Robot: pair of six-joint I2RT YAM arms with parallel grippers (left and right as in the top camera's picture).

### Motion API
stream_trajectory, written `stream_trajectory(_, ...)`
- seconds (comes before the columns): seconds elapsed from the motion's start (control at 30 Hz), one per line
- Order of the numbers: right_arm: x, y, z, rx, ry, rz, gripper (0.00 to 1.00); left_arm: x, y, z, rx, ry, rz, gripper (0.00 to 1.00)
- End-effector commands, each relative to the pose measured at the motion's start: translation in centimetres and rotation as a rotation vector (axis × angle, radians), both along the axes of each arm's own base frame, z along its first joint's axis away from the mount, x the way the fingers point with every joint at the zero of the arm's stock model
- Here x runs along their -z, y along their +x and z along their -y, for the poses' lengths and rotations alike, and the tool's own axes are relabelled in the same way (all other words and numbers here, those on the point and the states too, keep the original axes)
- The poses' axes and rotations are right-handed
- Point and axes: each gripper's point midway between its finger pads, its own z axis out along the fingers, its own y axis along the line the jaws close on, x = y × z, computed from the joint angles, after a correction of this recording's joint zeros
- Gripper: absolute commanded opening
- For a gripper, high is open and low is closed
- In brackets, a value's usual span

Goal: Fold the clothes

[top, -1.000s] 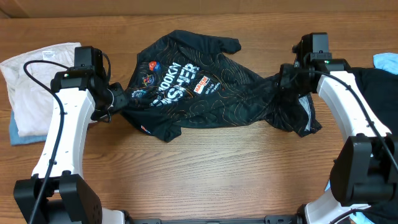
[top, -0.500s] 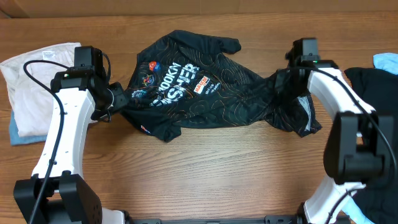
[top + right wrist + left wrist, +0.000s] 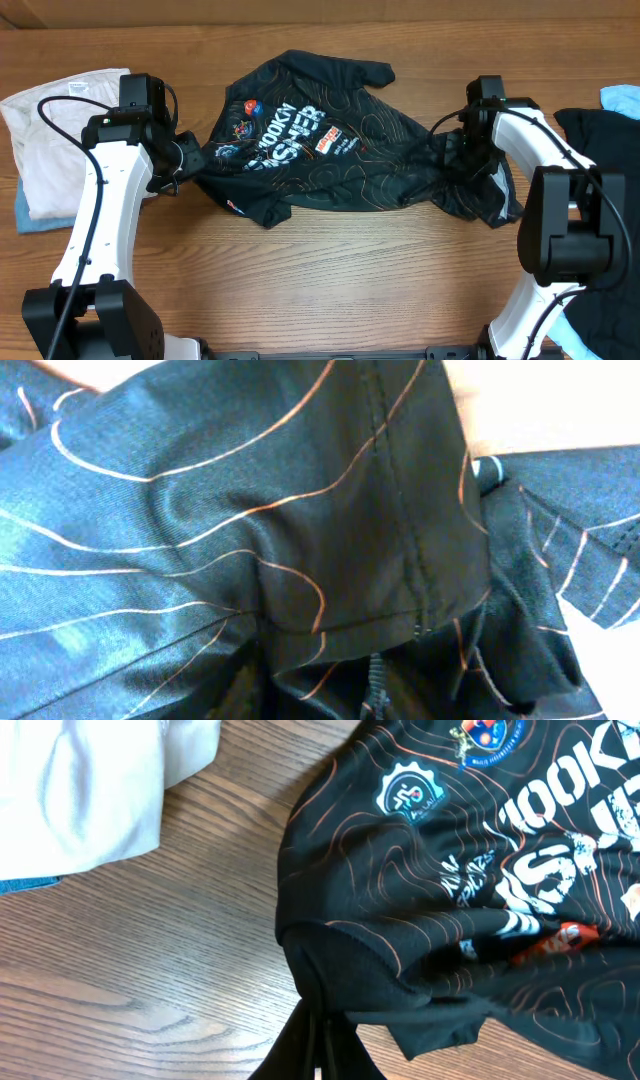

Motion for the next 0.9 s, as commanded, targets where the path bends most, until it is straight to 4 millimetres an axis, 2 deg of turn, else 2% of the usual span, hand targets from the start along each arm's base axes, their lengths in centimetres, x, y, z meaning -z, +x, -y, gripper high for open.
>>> stream_trajectory(0.0, -1.7, 0.1, 1.0, 0.022, -0.028, 0.038, 0.41, -0.1, 0.2, 0.2, 0.028, 0.009, 0.008, 0.05)
stream_trajectory(0.2, -5.3, 1.5, 1.7, 0.038, -0.042, 0.159, 0.46, -0.2, 0.2, 0.2, 0.028, 0.009, 0.010, 0.05)
stream_trajectory(0.47, -5.7, 2.9, 2.5, 0.038, -0.048, 0.223, 0.49, -0.2, 0.5, 0.1, 0.028, 0.010, 0.020, 0.05)
stream_trajectory(0.57, -5.3, 3.3, 2.5, 0.038, -0.048, 0.230, 0.49, -0.2, 0.5, 0.1, 0.028, 0.010, 0.022, 0.05)
stream_trajectory(0.87, -1.6, 3.3, 2.6, 0.038, -0.046, 0.160, 0.49, -0.2, 0.5, 0.1, 0.028, 0.010, 0.022, 0.05)
